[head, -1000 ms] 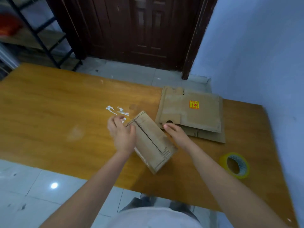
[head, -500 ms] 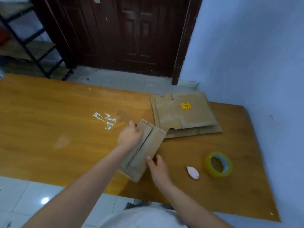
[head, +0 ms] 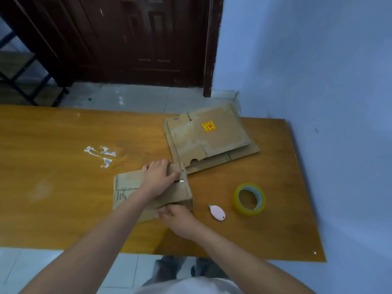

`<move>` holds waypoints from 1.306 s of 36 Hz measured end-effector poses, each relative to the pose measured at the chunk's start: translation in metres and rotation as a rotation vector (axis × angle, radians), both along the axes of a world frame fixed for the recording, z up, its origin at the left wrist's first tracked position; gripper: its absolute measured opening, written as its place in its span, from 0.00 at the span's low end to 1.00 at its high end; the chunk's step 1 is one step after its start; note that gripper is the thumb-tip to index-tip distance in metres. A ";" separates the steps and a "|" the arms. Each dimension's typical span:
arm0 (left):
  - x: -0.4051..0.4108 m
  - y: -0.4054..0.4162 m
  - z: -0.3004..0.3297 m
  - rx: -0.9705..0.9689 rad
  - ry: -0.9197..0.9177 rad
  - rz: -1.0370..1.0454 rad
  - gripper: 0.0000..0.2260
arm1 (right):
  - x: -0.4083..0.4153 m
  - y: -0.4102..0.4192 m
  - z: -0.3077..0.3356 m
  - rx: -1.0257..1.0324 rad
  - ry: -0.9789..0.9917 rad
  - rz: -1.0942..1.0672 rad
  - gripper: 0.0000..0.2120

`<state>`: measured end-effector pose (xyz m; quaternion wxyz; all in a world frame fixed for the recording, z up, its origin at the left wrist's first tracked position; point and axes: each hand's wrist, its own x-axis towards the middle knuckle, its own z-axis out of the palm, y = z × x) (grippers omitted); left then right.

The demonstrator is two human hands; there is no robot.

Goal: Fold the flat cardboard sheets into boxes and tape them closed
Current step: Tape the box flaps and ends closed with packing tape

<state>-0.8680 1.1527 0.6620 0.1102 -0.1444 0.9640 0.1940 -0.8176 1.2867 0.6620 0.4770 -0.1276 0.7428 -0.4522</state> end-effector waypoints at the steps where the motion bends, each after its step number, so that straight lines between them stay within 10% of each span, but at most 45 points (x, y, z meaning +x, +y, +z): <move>1: -0.004 0.005 0.000 0.004 -0.010 -0.012 0.28 | -0.003 0.005 0.000 0.000 -0.002 -0.006 0.18; 21: -0.057 -0.002 -0.010 -0.164 0.210 -0.117 0.18 | -0.075 0.038 -0.011 0.008 0.226 0.024 0.12; 26: -0.054 -0.001 -0.009 -0.142 0.200 -0.126 0.19 | -0.108 0.119 -0.023 0.357 0.695 -0.130 0.13; 32: -0.034 0.003 -0.009 -0.154 0.273 -0.112 0.30 | -0.117 0.149 -0.053 0.810 0.605 0.307 0.36; 47: -0.015 0.078 0.016 0.017 0.579 -0.099 0.17 | -0.097 0.152 -0.066 0.740 0.842 0.388 0.13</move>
